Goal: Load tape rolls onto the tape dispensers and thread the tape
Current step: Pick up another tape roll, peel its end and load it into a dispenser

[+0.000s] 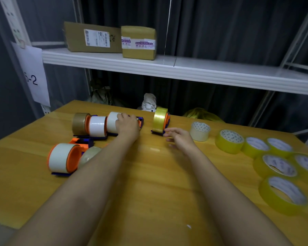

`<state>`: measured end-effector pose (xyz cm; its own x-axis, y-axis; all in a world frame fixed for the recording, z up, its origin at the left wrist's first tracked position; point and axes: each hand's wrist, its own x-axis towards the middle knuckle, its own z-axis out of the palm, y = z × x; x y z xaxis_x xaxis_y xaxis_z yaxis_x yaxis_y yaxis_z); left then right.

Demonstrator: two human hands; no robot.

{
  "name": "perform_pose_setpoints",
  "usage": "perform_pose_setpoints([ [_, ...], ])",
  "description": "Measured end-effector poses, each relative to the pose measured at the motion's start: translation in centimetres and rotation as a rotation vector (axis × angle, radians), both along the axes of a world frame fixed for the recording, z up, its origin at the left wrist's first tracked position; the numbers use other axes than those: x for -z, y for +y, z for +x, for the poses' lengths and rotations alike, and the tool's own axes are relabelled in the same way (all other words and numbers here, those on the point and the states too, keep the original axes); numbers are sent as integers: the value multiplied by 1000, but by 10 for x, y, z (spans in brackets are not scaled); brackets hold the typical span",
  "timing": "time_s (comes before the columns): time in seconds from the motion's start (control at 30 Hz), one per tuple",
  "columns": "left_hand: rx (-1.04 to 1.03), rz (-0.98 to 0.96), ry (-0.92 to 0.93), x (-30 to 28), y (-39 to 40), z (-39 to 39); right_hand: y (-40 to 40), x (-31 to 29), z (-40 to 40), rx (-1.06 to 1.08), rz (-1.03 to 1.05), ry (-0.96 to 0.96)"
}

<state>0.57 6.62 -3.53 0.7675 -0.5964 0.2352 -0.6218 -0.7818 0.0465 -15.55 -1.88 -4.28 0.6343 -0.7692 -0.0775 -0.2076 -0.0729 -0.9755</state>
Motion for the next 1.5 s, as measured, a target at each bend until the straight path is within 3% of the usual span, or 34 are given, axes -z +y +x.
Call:
perform_pose_setpoints([
  [0.33,70,-386,278,-20,25,-26,26,3,-24,-45,25,40],
  [0.57,257,-638,222,-47,65,-48,44,12,-40,-57,-3,-22],
  [0.73,571,-868,445,-43,78,-71,44,30,-43,-73,324,-349],
  [0.87,669,-913,662,-13,67,-85,34,40,-55,37,308,-588],
  [0.97,604,-826,754,7,48,-92,25,49,-61,124,253,-604],
  [1.07,485,-714,818,27,27,-94,18,55,-65,199,182,-505],
  [1.17,491,-796,811,38,15,-98,15,46,-69,306,49,-424],
  [1.23,508,-864,776,39,11,-98,13,40,-72,427,-240,-358],
  [1.3,523,-883,689,42,10,-97,10,42,-75,522,-707,-232],
  [1.4,595,-835,519,46,11,-98,11,45,-77,363,-1173,-70],
  [1.43,635,-811,469,48,12,-99,12,45,-77,252,-1198,-40],
  [1.5,706,-765,403,49,15,-97,17,42,-78,31,-1036,12],
])
